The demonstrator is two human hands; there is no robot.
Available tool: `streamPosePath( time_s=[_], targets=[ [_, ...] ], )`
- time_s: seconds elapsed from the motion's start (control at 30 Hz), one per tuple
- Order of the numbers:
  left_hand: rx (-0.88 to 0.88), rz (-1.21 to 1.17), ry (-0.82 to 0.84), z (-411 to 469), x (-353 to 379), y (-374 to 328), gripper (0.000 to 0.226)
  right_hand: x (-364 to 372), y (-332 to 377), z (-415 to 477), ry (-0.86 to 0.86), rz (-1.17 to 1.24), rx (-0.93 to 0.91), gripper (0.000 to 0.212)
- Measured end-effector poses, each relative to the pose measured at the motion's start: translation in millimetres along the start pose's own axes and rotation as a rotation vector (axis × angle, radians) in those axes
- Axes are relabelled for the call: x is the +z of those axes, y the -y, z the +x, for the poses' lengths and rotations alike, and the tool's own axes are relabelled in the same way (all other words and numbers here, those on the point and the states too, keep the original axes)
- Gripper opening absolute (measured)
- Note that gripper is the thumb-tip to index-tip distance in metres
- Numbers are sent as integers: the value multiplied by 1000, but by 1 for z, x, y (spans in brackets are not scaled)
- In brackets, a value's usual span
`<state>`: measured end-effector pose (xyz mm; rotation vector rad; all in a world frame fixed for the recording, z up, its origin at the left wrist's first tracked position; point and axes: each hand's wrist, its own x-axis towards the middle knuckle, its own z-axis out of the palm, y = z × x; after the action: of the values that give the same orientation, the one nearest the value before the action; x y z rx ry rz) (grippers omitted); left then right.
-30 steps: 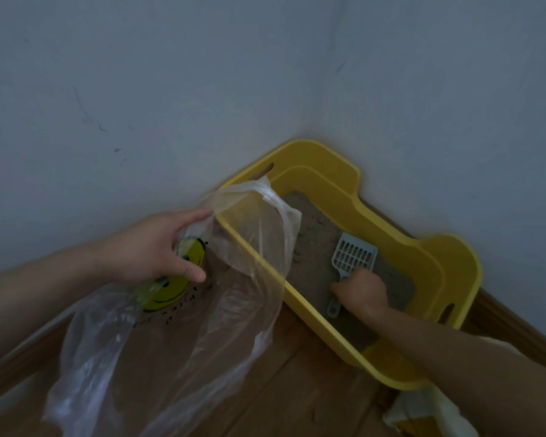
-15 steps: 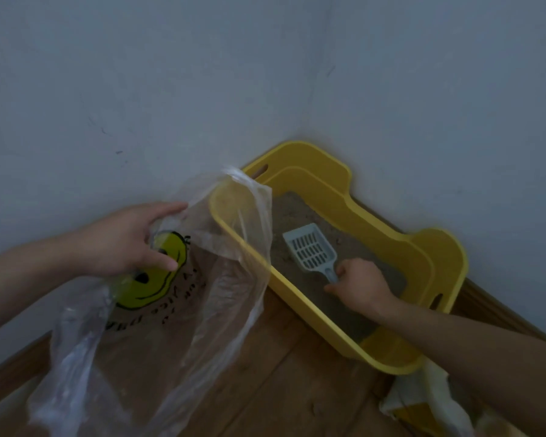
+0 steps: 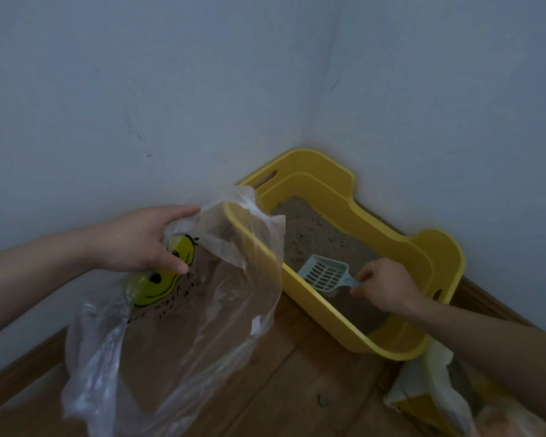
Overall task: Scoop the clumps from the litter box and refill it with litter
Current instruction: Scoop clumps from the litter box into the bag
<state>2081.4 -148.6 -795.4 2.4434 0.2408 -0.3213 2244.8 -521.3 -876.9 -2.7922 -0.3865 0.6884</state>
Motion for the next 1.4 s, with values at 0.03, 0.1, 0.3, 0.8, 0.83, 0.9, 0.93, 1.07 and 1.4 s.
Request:
streamPosePath(
  time_s=[0.03, 0.1, 0.3, 0.8, 0.83, 0.9, 0.93, 1.07, 1.4],
  targets=[
    [0, -37, 9, -1, -1, -2, 114, -3, -3, 0, 3, -16, 11, 10],
    [-17, -39, -1, 0, -4, 0, 115, -5, -9, 1, 0, -61, 32, 6],
    [-104, -83, -42, 10, -12, 10, 107, 6, -5, 17, -20, -103, 45, 12],
    [-135, -350, -46, 22, -7, 25, 94, 58, 53, 89, -4, 178, -30, 14],
    [-129, -345, -62, 22, -6, 26, 98, 61, 57, 93, -8, 198, -36, 13],
    [-128, -317, -72, 20, -3, 27, 109, 65, 66, 99, -24, 228, -39, 11],
    [-138, -316, -66, 19, -2, 29, 108, 66, 72, 102, -34, 241, -36, 10],
    [-159, -339, -92, 15, 0, 38, 101, 74, 84, 109, -58, 291, -19, 12],
    [-138, -353, -116, 15, 0, 26, 110, 59, 67, 88, -43, 332, -61, 16]
  ],
)
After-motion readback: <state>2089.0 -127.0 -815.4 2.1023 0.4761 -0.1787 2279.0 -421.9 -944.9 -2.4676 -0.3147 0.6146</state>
